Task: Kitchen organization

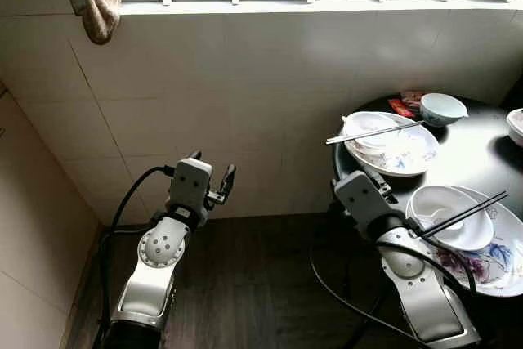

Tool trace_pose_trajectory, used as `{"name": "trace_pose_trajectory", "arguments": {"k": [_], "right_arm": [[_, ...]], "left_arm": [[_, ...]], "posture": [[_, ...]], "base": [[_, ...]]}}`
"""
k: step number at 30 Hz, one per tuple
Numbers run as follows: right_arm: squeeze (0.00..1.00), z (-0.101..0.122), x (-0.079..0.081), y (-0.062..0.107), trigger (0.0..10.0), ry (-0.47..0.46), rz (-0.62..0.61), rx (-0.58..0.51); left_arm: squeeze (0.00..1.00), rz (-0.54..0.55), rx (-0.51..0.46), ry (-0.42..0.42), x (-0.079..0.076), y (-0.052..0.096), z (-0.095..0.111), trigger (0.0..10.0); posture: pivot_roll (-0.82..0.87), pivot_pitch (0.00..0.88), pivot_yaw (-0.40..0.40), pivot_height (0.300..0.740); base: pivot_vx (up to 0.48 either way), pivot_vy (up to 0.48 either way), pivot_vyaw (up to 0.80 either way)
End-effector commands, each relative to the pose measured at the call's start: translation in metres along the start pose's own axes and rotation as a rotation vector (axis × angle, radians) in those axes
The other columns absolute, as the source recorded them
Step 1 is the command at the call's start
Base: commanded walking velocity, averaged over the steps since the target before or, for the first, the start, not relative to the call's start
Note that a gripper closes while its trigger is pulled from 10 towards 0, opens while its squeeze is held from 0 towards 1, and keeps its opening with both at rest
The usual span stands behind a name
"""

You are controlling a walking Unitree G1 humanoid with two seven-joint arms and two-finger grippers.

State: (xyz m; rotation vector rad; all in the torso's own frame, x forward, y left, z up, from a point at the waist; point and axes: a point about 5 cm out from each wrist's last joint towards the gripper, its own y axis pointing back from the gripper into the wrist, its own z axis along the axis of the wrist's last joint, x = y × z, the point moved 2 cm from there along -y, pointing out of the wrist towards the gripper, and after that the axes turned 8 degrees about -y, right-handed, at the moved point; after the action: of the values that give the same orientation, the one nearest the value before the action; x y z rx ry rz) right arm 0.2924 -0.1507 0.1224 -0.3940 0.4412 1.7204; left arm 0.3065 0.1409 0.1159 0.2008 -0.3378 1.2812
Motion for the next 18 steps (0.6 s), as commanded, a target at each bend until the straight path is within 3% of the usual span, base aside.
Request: {"name": "trace_pose_trajectory", "arguments": {"k": [1,13,18], "right_arm": [[0.0,0.0037,-0.0013,-0.0021,10.0,-0.01,-0.007,-0.02],[0.0,0.0037,-0.0001,-0.002,10.0,0.009,0.006,-0.026],[0.0,-0.0028,-0.0067,0.0022,10.0,0.069,-0.014,0.03]], "left_arm": [[0.0,-0.008,-0.002,-0.012,-0.0009,-0.0022,0.0014,10.0],[0.0,-0.008,-0.009,-0.014,-0.0047,-0.0008,0.0014,10.0],[0.0,-0.008,-0.009,-0.01,-0.0048,-0.0004,0.0017,10.0]], "posture": [[-0.06,0.0,-0.046,0.74],[-0.06,0.0,-0.058,0.74],[-0.07,0.0,-0.062,0.74]], "base": [[0.0,0.0,0.0],[0.0,0.0,0.0],[0.0,0.0,0.8]]}}
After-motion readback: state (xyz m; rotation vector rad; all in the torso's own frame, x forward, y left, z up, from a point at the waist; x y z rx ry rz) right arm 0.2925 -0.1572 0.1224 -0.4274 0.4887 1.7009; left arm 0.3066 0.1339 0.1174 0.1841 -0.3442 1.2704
